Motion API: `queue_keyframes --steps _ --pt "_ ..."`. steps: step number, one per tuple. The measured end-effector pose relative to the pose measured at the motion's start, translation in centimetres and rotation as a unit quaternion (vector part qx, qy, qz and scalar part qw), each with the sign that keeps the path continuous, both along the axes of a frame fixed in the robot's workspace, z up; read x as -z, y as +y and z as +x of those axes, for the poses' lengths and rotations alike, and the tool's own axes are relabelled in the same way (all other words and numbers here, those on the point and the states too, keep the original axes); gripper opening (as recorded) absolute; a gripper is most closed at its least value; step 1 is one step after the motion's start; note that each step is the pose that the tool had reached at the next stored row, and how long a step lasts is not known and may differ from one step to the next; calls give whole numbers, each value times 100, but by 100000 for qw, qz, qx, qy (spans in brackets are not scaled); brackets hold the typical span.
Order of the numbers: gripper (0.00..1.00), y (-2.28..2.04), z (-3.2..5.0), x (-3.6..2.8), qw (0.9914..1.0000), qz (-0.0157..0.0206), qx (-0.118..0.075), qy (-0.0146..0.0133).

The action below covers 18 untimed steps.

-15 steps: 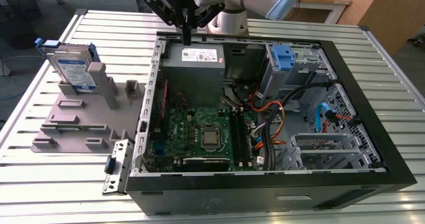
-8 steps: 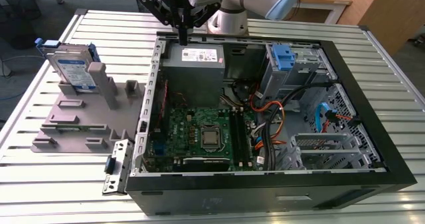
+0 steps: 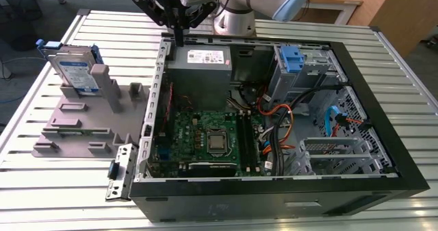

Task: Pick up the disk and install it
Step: 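Reach for the disk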

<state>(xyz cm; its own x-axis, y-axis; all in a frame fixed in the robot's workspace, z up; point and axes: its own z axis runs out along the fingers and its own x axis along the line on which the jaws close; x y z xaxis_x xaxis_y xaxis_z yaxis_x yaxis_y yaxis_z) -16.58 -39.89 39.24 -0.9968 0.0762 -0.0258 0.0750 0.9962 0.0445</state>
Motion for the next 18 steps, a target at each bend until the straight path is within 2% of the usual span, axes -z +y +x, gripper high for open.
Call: queue_keyframes --steps 6,18 --pt "11 0 -102 3 100000 3 2 -34" --pt "11 0 -131 4 100000 1 0 -31"
